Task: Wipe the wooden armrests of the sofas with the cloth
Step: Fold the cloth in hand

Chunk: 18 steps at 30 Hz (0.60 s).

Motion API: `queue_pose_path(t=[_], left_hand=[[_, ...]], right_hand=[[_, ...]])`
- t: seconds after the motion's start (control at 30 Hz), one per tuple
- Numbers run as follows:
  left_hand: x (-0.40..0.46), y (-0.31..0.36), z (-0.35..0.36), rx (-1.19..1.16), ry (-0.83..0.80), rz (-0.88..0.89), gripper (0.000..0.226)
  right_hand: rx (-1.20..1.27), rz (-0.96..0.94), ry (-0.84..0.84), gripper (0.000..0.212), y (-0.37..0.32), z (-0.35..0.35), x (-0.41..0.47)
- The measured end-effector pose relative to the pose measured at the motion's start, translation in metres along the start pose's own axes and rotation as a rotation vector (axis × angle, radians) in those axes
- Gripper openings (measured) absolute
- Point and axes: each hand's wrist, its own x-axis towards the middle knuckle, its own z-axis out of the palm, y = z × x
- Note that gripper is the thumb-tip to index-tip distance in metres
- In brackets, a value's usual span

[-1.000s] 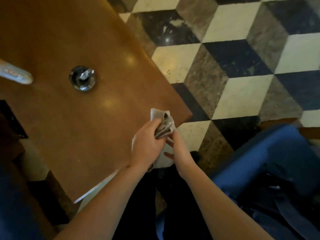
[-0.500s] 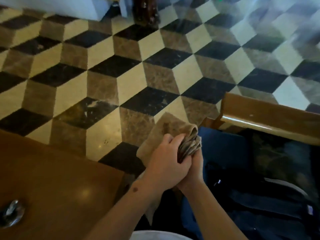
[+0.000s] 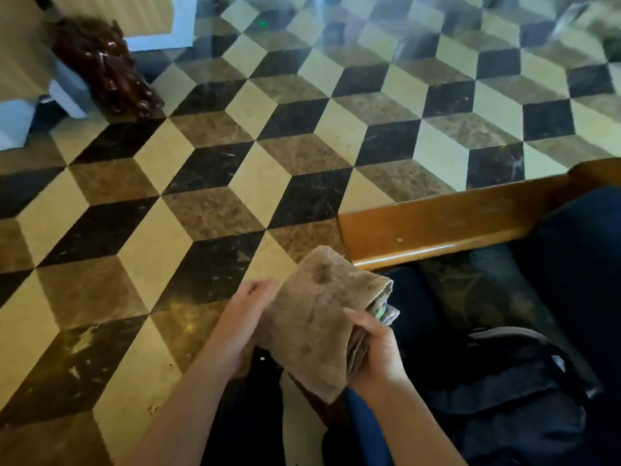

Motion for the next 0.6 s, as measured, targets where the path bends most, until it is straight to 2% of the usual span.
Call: queue_pose_path(t=[0.1, 0.17, 0.27, 0.4, 0.5, 0.6], left_hand=[[0.054, 0.028, -0.022, -0.065, -0.381, -0.210, 0.061], [0.088, 0.044, -0.032, 0.003, -0.492, -0.209, 0.061], [0.132, 0.078, -0.037, 0.062, -0.568, -0.192, 0.062], [0.168, 0.121, -0.015, 0.140, -0.644, -0.138, 0.055], [0.201, 0.163, 0.015, 0.257, -0.699, -0.112, 0.038], [0.242, 0.197, 0.046, 0.399, -0.724, -0.186, 0.034]], right_hand=[[-0.003, 0.052, 0.151, 0.077, -0.006, 0.018, 0.037], [0.027, 0.060, 0.208, 0.072, -0.012, 0.039, 0.058], [0.142, 0.027, 0.324, 0.067, -0.021, 0.066, 0.085], [0.287, -0.110, 0.330, 0.056, -0.029, 0.082, 0.112], [0.408, -0.178, 0.382, 0.053, -0.047, 0.078, 0.133], [0.492, -0.244, 0.479, 0.052, -0.071, 0.062, 0.155]])
